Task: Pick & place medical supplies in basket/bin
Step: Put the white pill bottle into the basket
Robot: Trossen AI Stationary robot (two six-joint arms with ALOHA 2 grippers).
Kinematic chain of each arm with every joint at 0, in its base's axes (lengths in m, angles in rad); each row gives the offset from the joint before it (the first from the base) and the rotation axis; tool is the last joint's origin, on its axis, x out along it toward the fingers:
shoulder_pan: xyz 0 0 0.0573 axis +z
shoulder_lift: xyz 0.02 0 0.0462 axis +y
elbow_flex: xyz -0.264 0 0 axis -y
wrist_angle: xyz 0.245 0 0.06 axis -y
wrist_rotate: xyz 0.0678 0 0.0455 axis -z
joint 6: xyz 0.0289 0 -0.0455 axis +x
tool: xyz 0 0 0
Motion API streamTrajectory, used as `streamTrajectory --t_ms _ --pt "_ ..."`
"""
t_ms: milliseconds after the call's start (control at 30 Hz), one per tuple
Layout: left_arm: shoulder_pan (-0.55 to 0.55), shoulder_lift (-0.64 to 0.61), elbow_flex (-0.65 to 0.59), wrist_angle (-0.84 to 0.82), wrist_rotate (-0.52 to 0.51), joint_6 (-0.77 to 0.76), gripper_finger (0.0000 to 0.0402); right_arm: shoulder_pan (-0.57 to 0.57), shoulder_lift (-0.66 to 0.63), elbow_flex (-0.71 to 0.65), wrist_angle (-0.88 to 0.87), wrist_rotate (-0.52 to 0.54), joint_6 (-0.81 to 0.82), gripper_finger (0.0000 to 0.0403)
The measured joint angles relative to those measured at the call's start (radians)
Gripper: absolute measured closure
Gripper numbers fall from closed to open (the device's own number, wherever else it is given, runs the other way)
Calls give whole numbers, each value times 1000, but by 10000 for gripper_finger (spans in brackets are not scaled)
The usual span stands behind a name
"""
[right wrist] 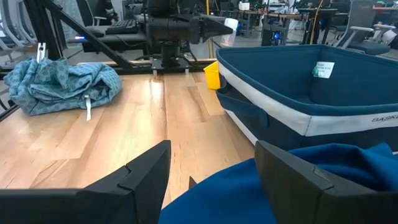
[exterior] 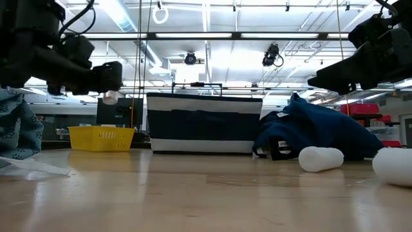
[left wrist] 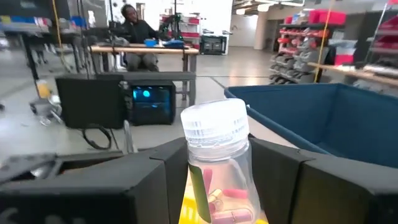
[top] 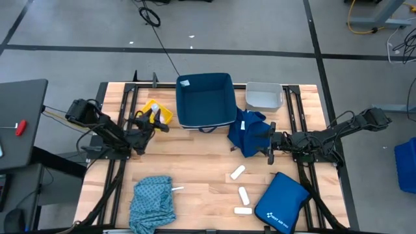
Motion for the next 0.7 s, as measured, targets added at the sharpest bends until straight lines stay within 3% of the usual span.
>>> streamTrajectory --t_ms 167,467,700 --pt "32 0 -18 -127 77 -181 254 0 0 0 0 0 0 160" --pt "145 0 -7 -330 173 -348 254 0 0 0 0 1 8 160" --pt "260 0 -7 -502 354 -538 254 0 0 0 0 1 8 160"
